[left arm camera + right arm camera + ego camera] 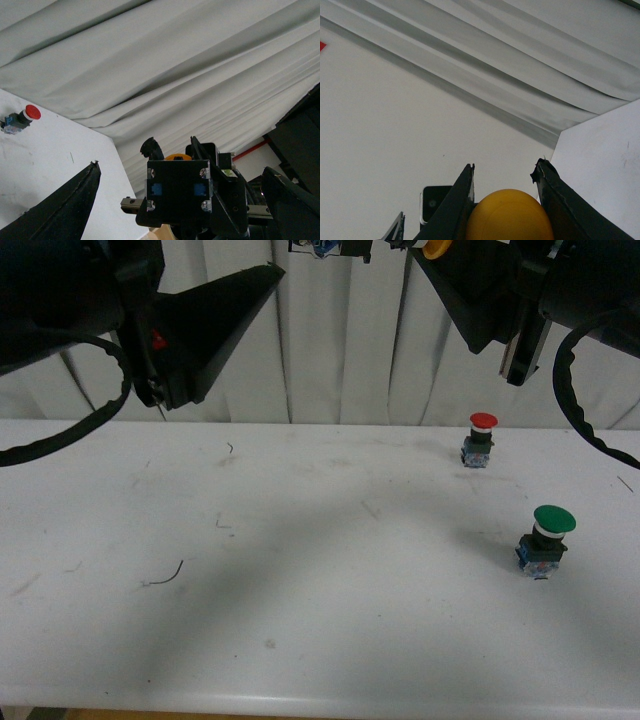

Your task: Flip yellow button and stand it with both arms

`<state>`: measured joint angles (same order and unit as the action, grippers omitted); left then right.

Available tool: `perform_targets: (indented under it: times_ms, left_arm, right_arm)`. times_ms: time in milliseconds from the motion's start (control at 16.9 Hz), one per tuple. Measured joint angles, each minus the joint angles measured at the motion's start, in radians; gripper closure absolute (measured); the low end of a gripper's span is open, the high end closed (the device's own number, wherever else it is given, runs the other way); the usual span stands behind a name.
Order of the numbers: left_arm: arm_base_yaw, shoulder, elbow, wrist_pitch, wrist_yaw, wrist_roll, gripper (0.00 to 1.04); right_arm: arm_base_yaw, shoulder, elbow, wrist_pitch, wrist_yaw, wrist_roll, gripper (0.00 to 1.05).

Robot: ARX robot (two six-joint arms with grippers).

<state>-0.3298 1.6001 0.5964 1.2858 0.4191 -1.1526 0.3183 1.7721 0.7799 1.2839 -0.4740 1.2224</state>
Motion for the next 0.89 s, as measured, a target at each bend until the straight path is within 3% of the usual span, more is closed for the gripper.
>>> perform_targets:
  times_ms: [296,474,651,888]
  left_arm:
    - [0.062,-0.076,-0.02,0.0,0.0,0.0,0.07]
    - [0.15,-0.199,-0.09,-0.006,-0.002,0.016,0.07]
    - [0.194,-0.321,-0.146,-0.119,-0.016,0.082,0.07]
    - [0.314,-0.881,-0.223,-0.743,-0.063,0.481,0.07]
  right_arm:
    - [-0.026,-0.002,-0.002,0.0,0.0,0.0,0.7]
    - [-0.061,-0.028,-0.008,-0.002,-0.008,0.001,0.7]
    - [-0.08,-0.041,-0.015,0.0,-0.013,0.001,0.7]
    - [-0.129,-0.063,-0.028,-0.001,-0.027,0.0,0.7]
